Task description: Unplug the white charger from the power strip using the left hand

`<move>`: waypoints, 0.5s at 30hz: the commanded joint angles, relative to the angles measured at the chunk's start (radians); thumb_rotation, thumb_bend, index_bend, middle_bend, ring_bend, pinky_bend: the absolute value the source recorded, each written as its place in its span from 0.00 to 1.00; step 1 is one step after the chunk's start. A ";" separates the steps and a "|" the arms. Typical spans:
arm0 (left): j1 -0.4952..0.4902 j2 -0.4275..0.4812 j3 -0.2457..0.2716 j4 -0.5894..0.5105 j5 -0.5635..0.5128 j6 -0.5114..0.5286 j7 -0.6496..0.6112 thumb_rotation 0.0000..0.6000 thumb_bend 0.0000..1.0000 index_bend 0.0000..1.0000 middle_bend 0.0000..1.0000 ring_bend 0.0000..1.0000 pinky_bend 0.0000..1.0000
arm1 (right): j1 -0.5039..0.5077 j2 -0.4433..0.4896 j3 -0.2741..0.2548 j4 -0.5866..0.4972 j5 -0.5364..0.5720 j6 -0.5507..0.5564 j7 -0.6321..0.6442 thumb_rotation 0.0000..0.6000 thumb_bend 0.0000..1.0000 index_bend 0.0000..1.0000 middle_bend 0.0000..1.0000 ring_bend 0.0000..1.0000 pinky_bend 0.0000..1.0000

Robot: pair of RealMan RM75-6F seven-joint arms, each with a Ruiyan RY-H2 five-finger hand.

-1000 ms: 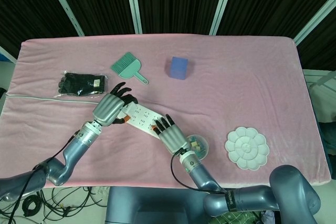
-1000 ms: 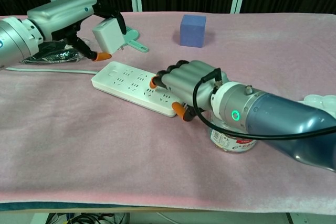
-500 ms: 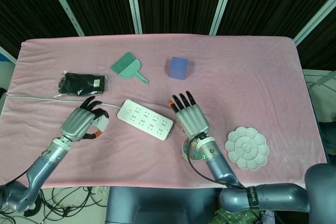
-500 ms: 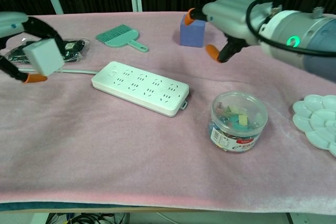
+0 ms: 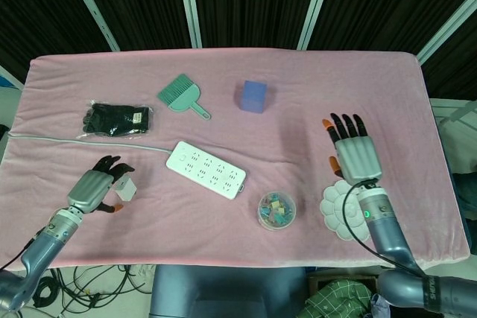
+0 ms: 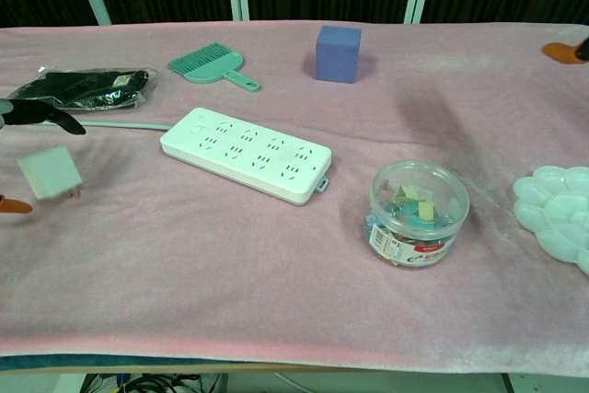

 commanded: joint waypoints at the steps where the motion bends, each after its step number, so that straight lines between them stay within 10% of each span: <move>1: 0.014 0.006 -0.019 -0.029 -0.038 -0.002 0.029 1.00 0.06 0.16 0.09 0.00 0.00 | -0.085 0.053 -0.051 0.045 -0.070 0.018 0.102 1.00 0.28 0.09 0.02 0.02 0.05; 15: 0.170 0.220 -0.038 -0.420 -0.035 0.271 0.175 1.00 0.06 0.16 0.11 0.00 0.00 | -0.418 0.059 -0.210 0.153 -0.401 0.307 0.420 1.00 0.27 0.07 0.02 0.01 0.05</move>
